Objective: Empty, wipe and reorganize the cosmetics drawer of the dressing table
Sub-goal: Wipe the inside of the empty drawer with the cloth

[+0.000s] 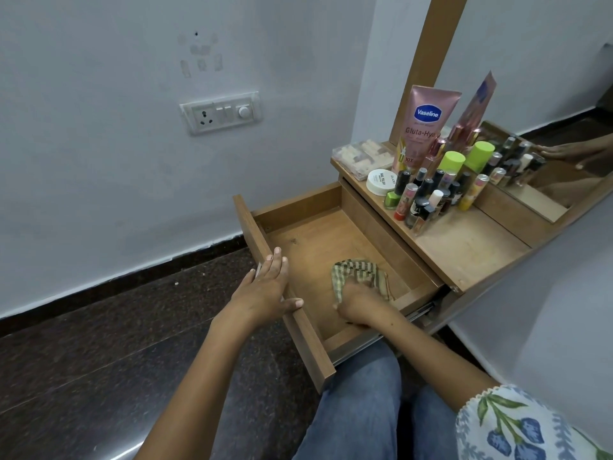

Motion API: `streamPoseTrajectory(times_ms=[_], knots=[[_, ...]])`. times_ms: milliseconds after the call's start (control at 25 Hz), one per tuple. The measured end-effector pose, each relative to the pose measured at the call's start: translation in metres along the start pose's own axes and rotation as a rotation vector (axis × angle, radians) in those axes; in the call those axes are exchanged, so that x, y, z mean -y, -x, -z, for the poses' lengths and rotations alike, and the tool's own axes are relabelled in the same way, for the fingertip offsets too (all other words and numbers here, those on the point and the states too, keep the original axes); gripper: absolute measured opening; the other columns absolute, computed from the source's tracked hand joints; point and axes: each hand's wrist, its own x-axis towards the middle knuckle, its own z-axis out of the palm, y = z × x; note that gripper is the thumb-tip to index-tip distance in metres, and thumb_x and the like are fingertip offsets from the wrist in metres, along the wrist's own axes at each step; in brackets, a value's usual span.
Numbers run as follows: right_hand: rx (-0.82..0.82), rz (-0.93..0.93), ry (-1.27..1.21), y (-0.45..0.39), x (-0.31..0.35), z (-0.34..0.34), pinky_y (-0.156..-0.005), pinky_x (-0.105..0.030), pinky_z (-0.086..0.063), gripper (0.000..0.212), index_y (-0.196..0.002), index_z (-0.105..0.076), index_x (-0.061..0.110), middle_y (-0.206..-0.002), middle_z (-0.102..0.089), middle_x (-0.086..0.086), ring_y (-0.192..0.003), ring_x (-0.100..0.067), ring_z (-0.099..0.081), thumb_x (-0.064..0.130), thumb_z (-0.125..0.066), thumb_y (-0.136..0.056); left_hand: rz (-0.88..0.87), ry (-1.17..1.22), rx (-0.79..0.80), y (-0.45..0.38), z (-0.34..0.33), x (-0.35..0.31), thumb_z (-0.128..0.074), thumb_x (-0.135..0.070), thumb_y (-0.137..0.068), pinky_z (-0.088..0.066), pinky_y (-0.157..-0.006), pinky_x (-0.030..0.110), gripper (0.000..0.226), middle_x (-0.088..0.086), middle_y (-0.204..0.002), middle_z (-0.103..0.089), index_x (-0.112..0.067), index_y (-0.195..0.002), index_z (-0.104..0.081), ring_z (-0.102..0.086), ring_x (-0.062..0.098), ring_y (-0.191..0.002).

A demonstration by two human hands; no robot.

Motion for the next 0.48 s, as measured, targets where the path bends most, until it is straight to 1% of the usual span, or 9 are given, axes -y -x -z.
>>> streamPoseTrajectory(times_ms=[40, 80, 120, 160, 240, 320, 400, 480], knots=[[0.088, -0.055, -0.071, -0.005, 0.006, -0.005, -0.114, -0.058, -0.017, 0.076, -0.151, -0.002, 0.008, -0.154, -0.003, -0.032, -0.142, -0.049, -0.008, 0.039, -0.046, -0.097, 0.000, -0.008, 0.001, 0.000, 0.000, 0.000, -0.041, -0.048, -0.096, 0.002, -0.118, 0.038, 0.084, 0.004, -0.154, 0.029, -0.012, -0.150, 0.013, 0.019, 0.017, -0.145], [0.132, -0.095, -0.108, -0.012, 0.012, -0.009, -0.113, -0.061, -0.006, 0.083, -0.151, 0.010, 0.011, -0.153, 0.016, -0.031, -0.141, -0.050, 0.009, 0.050, -0.040, -0.097, 0.001, -0.014, 0.002, 0.000, 0.001, 0.000, -0.040, -0.048, -0.096, 0.002, -0.118, 0.038, 0.084, 0.004, -0.154, 0.029, -0.012, -0.150, 0.013, 0.019, 0.017, -0.145], [0.145, -0.123, -0.118, -0.020, 0.018, -0.012, -0.112, -0.063, 0.001, 0.086, -0.149, 0.016, 0.012, -0.150, 0.027, -0.030, -0.139, -0.050, 0.020, 0.058, -0.034, -0.096, 0.002, -0.015, 0.002, -0.001, 0.000, 0.000, -0.040, -0.048, -0.096, 0.002, -0.118, 0.038, 0.084, 0.004, -0.154, 0.029, -0.011, -0.150, 0.013, 0.019, 0.017, -0.145], [0.131, -0.119, -0.114, -0.028, 0.021, -0.012, -0.111, -0.062, 0.006, 0.089, -0.149, 0.018, 0.013, -0.147, 0.034, -0.029, -0.137, -0.049, 0.026, 0.063, -0.030, -0.094, 0.004, -0.013, 0.003, 0.000, 0.001, 0.000, -0.040, -0.048, -0.096, 0.002, -0.118, 0.038, 0.084, 0.004, -0.154, 0.029, -0.011, -0.150, 0.013, 0.019, 0.017, -0.145], [0.021, -0.029, -0.052, -0.045, 0.015, -0.009, -0.112, -0.057, 0.012, 0.088, -0.149, 0.018, 0.014, -0.146, 0.037, -0.027, -0.136, -0.044, 0.032, 0.065, -0.027, -0.093, 0.002, -0.007, 0.008, 0.000, 0.001, -0.001, -0.040, -0.048, -0.096, 0.003, -0.118, 0.038, 0.083, 0.004, -0.154, 0.029, -0.012, -0.150, 0.013, 0.019, 0.017, -0.145], [-0.077, 0.079, 0.021, -0.061, -0.001, 0.000, -0.115, -0.052, 0.012, 0.083, -0.151, 0.016, 0.017, -0.150, 0.033, -0.022, -0.139, -0.039, 0.030, 0.063, -0.024, -0.095, 0.001, -0.003, 0.004, 0.001, 0.000, -0.001, -0.040, -0.048, -0.096, 0.003, -0.118, 0.038, 0.083, 0.003, -0.154, 0.030, -0.012, -0.150, 0.013, 0.020, 0.017, -0.144], [-0.090, 0.117, 0.076, -0.067, -0.014, 0.009, -0.116, -0.049, 0.009, 0.081, -0.151, 0.015, 0.019, -0.154, 0.028, -0.019, -0.142, -0.035, 0.026, 0.064, -0.023, -0.094, 0.004, 0.004, -0.002, 0.001, 0.001, 0.000, -0.040, -0.048, -0.096, 0.003, -0.118, 0.038, 0.083, 0.002, -0.154, 0.029, -0.013, -0.150, 0.013, 0.019, 0.016, -0.144], [-0.078, 0.071, 0.205, -0.065, -0.018, 0.012, -0.118, -0.046, 0.003, 0.087, -0.151, 0.016, 0.018, -0.155, 0.024, -0.019, -0.144, -0.036, 0.019, 0.069, -0.023, -0.092, 0.003, 0.010, 0.001, 0.001, 0.000, 0.000, -0.040, -0.048, -0.096, 0.003, -0.118, 0.039, 0.083, 0.002, -0.154, 0.029, -0.013, -0.150, 0.013, 0.019, 0.016, -0.145]])
